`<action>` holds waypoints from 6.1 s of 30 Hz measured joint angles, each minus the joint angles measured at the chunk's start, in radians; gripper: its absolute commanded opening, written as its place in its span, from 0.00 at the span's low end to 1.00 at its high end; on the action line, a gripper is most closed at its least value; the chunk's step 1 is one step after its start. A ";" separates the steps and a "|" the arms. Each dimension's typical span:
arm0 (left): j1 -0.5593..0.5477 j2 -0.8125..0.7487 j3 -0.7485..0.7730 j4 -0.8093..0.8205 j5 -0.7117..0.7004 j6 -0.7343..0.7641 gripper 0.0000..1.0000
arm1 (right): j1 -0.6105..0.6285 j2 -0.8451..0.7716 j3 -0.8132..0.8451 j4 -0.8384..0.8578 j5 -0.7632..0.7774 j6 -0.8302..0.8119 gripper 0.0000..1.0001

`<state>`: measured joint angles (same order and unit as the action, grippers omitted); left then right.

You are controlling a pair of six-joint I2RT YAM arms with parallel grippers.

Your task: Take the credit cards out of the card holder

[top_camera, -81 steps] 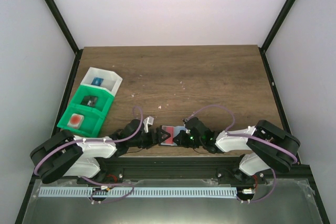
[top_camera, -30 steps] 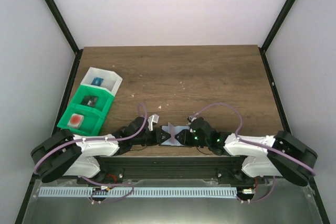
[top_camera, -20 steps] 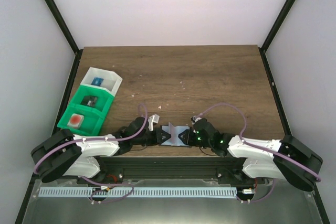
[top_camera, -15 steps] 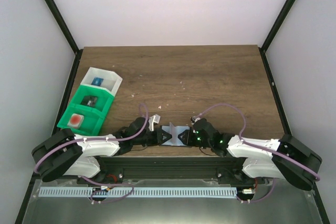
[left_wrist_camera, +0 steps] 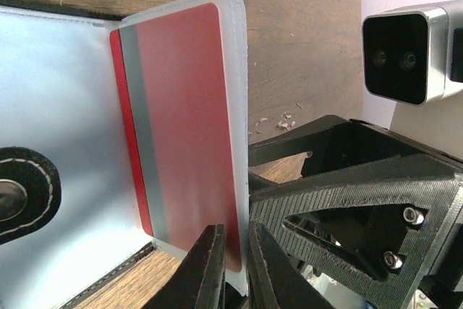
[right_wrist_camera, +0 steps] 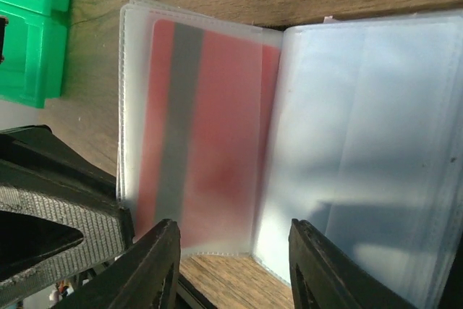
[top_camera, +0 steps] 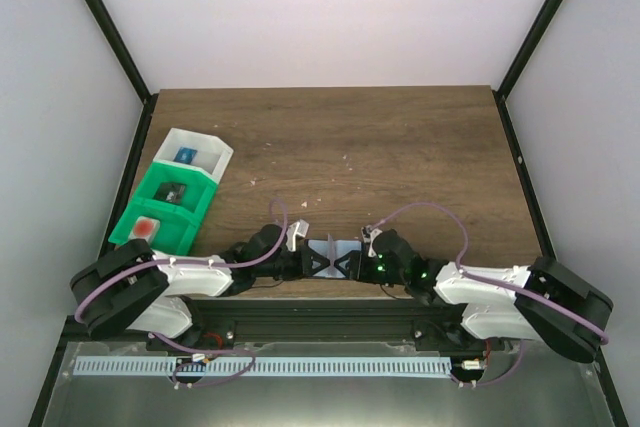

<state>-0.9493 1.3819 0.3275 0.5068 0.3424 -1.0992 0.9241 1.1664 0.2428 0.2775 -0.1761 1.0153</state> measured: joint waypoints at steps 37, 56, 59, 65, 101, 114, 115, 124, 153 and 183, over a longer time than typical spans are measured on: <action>-0.007 0.026 0.012 0.016 0.002 -0.014 0.20 | 0.061 -0.102 -0.076 0.024 -0.010 -0.188 0.69; -0.014 0.047 0.030 0.015 0.003 -0.023 0.26 | 0.146 -0.012 -0.007 -0.010 0.163 -0.222 0.63; -0.014 0.047 0.030 0.015 0.002 -0.024 0.28 | 0.146 -0.019 -0.007 -0.018 0.179 -0.218 0.61; -0.014 0.047 0.030 0.014 0.000 -0.024 0.26 | 0.146 -0.033 -0.007 -0.031 0.188 -0.213 0.57; 0.043 0.010 -0.015 -0.009 -0.033 -0.030 0.32 | 0.083 -0.100 0.081 -0.253 0.256 -0.106 0.32; 0.043 0.119 0.003 0.029 0.003 -0.016 0.29 | 0.046 -0.010 0.074 -0.169 0.196 -0.105 0.27; 0.043 0.127 0.006 0.029 0.003 -0.014 0.29 | 0.046 -0.006 0.072 -0.169 0.196 -0.105 0.27; 0.043 0.159 0.021 0.038 0.001 0.004 0.28 | 0.046 0.034 0.070 -0.174 0.208 -0.097 0.22; 0.043 0.220 0.024 0.144 0.010 -0.023 0.25 | 0.043 0.050 0.062 -0.149 0.210 -0.084 0.18; 0.060 0.264 -0.055 0.333 0.063 -0.093 0.00 | 0.042 0.052 0.051 -0.130 0.210 -0.075 0.18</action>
<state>-0.8894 1.6459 0.2722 0.8394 0.4053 -1.1919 0.9661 1.2182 0.2939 0.1471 0.0341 0.9401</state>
